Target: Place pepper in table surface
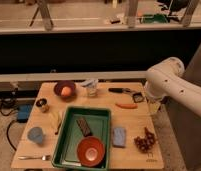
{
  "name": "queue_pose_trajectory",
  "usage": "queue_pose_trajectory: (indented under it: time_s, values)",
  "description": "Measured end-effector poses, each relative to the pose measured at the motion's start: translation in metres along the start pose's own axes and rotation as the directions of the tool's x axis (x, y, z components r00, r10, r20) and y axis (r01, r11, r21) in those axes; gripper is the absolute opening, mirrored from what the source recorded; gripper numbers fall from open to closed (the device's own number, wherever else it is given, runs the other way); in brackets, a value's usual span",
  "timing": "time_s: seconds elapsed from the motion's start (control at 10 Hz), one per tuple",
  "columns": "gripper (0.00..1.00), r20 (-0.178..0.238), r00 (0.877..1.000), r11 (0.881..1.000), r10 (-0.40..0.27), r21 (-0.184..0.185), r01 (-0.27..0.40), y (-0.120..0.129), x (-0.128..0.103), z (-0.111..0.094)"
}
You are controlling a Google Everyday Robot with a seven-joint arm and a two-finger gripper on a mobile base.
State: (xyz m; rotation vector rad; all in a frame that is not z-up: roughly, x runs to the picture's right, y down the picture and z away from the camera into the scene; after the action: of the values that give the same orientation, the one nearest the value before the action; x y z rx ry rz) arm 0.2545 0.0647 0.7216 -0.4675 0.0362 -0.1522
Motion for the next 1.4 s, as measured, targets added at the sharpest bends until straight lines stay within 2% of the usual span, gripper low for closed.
queue_pose_trajectory:
  time_s: [0.4, 1.4]
  values:
    - [0.80, 0.004, 0.999, 0.999, -0.042, 0.023, 0.042, -0.017, -0.005, 0.005]
    - [0.80, 0.022, 0.991, 0.990, -0.130, 0.052, 0.129, -0.043, -0.015, 0.020]
